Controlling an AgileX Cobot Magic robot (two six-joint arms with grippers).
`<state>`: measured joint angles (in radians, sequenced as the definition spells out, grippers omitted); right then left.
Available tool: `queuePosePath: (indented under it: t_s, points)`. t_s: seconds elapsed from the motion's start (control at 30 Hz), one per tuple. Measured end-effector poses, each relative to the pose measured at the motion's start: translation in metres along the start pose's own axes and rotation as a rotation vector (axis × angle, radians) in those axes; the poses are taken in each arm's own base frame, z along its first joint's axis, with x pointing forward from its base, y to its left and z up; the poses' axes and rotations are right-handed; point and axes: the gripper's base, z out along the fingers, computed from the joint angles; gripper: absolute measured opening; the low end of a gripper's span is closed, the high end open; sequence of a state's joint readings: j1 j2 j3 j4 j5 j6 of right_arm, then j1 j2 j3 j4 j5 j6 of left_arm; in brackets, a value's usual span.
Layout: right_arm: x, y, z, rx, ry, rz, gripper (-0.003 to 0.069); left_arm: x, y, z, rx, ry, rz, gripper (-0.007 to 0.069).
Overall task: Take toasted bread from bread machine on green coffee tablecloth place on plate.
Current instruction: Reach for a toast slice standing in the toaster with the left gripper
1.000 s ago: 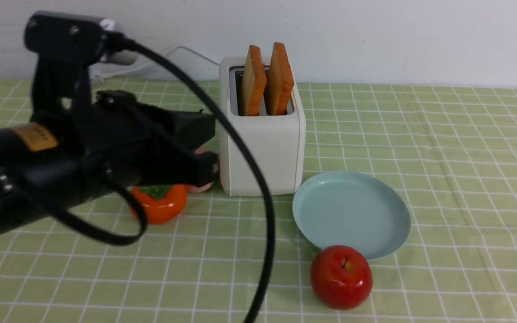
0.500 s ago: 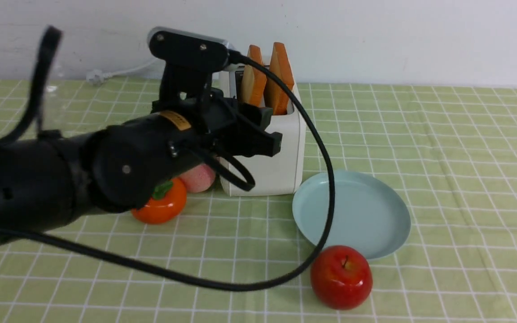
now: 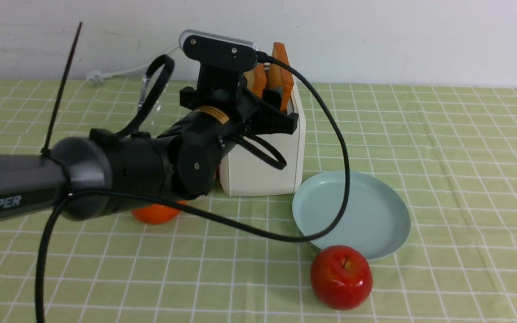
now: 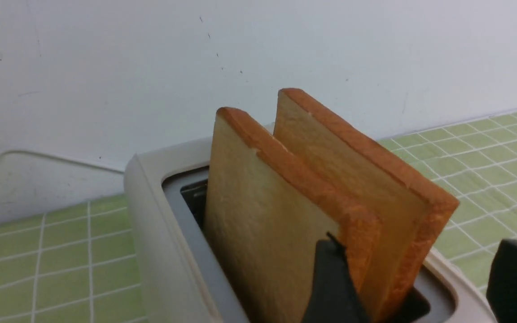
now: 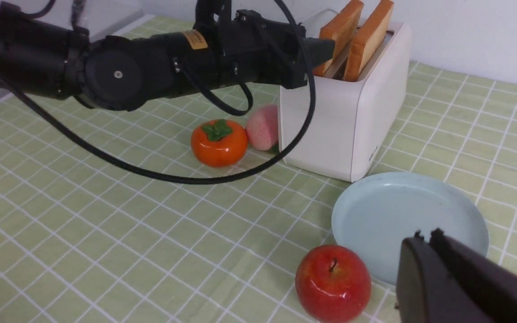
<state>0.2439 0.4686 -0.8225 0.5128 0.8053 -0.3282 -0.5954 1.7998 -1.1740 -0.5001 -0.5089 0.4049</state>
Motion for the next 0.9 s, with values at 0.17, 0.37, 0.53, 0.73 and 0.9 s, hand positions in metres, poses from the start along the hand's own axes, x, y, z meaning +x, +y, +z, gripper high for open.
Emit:
queuePosePath:
  t_s: [0.17,0.37,0.53,0.73,0.9]
  points:
    - [0.000,0.000,0.000,0.000,-0.001,0.001,0.0023,0.005,0.015,0.018,-0.044,0.000,-0.006,0.0444]
    - [0.000,0.000,0.000,0.000,-0.003,0.001,0.0023,0.011,0.019,0.023,-0.054,0.011,-0.002,0.0398]
    - [0.000,0.000,0.000,0.000,-0.003,0.001,0.0023,0.009,0.018,0.023,-0.048,-0.008,0.018,0.0356]
    - [0.000,0.000,0.000,0.000,-0.003,0.001,0.0031,0.006,0.019,0.023,-0.056,-0.043,0.024,0.0342]
    - [0.000,0.000,0.000,0.000,-0.003,0.001,0.0035,0.009,0.018,0.029,-0.056,-0.047,-0.016,0.0342]
